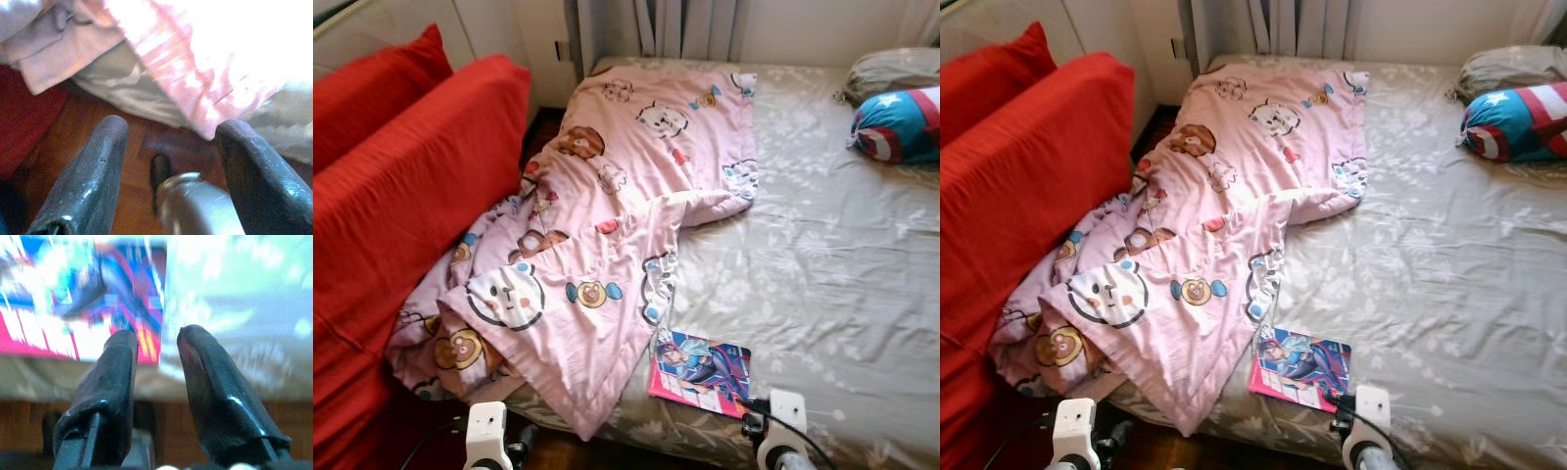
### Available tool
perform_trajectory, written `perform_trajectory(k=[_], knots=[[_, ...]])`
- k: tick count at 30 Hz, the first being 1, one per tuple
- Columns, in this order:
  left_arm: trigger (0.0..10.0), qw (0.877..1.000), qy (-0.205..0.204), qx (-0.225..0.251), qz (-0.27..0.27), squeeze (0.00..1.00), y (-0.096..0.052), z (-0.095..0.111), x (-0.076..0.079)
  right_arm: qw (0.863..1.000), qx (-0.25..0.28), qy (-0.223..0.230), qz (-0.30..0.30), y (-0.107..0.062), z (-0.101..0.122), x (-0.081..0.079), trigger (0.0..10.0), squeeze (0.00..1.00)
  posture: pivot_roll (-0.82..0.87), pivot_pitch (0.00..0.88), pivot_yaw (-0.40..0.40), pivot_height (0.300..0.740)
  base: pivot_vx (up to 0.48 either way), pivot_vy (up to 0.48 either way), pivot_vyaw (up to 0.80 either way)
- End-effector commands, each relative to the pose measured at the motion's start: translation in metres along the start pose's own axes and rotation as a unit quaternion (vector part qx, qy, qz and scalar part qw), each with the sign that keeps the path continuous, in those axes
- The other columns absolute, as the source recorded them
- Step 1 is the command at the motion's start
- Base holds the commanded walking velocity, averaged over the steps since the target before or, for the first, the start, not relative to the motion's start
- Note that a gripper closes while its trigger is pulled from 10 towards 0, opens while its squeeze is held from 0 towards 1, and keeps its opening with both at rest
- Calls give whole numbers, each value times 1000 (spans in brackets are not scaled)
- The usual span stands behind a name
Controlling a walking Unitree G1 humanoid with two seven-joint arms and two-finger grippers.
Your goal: Clean up the room
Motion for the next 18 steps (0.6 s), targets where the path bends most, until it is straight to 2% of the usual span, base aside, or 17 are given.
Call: perform_trajectory(k=[1, 5, 9, 12, 18], knots=[[10000, 1000, -2, 5, -1, 0, -4, -5, -2, 999, 37, 8, 15, 2, 13, -7, 10000, 0, -26, 149, 5, 740, 0, 0, 0], [10000, 999, -9, 33, -3, 0, -5, 0, -2, 993, 111, 11, 45, 4, 43, -20, 10000, 0, -43, 136, 5, 740, 0, 0, 0], [10000, 998, -8, 67, 10, 0, -7, 7, -3, 979, 194, 18, 62, -3, 74, -27, 10000, 0, -45, 126, 3, 740, 0, 0, 0], [10000, 996, -8, 88, 13, 0, -9, 11, -3, 976, 206, 13, 67, -9, 68, -28, 10000, 0, -38, 118, 2, 740, 0, 0, 0], [10000, 995, -6, 96, 10, 0, -10, 11, -2, 971, 231, 19, 64, -19, 67, -27, 10000, 0, -49, 104, 7, 740, 0, 0, 0]])
Point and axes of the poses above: a point about 5 cm out from each wrist's last joint towards the gripper, its own y axis pointing out of the wrist towards the gripper, its own z axis along the axis of the wrist's last joint, x = y × z, the point moved 3 cm from there along y, pointing out of the wrist towards the gripper, and after that the axes turned 11 degrees about y, right-handed, at the moved point
